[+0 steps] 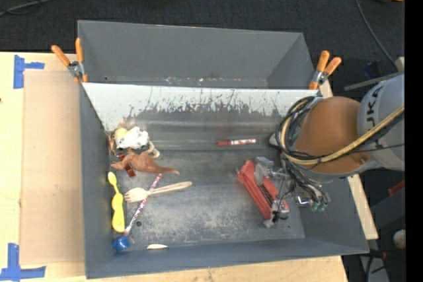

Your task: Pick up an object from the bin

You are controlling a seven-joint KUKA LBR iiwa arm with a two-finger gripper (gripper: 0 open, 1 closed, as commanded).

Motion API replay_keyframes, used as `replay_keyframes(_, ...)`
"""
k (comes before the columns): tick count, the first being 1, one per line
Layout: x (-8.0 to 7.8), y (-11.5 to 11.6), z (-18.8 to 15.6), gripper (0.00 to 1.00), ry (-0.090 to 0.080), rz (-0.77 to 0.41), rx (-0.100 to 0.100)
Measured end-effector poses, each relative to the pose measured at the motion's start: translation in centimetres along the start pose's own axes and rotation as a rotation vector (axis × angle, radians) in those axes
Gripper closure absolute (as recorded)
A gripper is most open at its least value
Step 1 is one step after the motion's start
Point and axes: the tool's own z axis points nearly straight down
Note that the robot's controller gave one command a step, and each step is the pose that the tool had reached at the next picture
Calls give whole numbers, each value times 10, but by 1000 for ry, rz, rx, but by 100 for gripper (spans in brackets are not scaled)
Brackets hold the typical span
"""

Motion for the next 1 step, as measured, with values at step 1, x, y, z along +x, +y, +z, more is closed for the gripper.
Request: replay_keyframes(1,-22,-12,8,0,10,391,1)
